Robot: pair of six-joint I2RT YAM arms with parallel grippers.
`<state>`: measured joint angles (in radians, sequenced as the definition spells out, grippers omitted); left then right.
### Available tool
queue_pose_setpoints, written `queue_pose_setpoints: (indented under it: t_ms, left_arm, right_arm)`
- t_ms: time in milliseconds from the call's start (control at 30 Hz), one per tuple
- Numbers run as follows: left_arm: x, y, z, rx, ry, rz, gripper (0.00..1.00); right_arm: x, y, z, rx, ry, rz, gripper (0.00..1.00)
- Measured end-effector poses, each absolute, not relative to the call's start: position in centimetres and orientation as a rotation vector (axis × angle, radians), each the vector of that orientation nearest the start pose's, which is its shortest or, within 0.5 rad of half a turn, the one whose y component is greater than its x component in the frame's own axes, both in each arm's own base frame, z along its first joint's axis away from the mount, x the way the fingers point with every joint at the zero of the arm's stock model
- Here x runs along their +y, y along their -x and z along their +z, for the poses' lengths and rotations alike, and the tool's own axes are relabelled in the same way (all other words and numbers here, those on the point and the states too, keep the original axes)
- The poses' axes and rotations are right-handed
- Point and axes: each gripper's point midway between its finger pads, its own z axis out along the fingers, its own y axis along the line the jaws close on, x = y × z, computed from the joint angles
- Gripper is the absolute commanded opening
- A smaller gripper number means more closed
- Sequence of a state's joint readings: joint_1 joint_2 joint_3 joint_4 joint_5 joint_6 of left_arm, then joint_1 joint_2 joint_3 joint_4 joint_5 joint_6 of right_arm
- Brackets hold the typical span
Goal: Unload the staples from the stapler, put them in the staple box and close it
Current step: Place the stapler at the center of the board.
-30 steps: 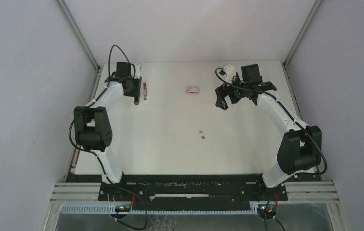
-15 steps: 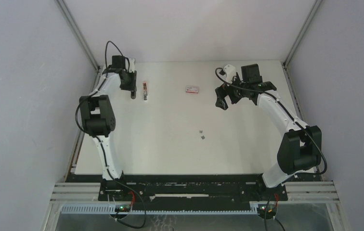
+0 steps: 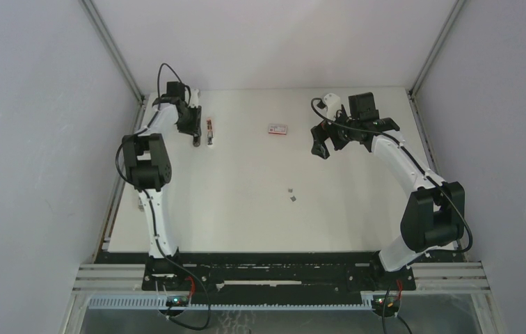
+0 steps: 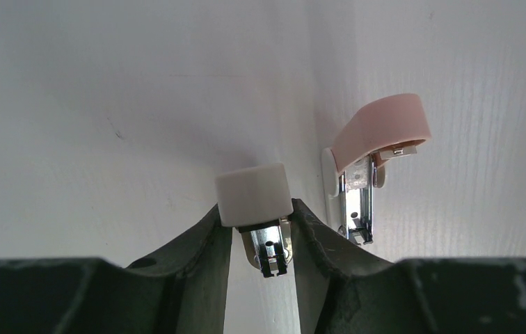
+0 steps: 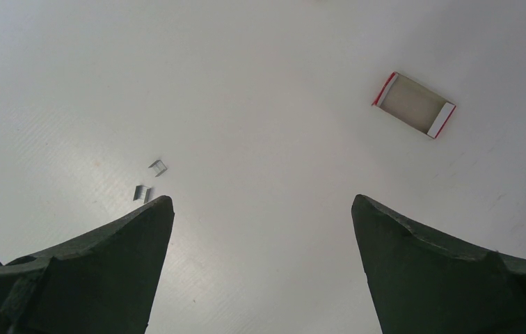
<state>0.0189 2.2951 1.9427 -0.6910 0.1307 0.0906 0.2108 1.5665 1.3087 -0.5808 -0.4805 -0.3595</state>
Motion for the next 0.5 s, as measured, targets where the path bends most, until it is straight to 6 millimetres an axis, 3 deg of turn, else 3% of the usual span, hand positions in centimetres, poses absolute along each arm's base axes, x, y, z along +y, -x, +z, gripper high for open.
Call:
queue_pose_setpoints:
  t_ms: [267,500]
  left_arm:
    - [-1.0,-53.3,3.4,2.635,-0.140,-0.143,0.44]
    - [-1.0,-53.4,3.6,2.629,-0.140,-0.141,0.51]
  right_arm:
    - [15.0,-37.7,17.1,2.178,0.867,0.504,1.00]
    - [15.0,-37.7,17.1,2.178,0.867,0.504,1.00]
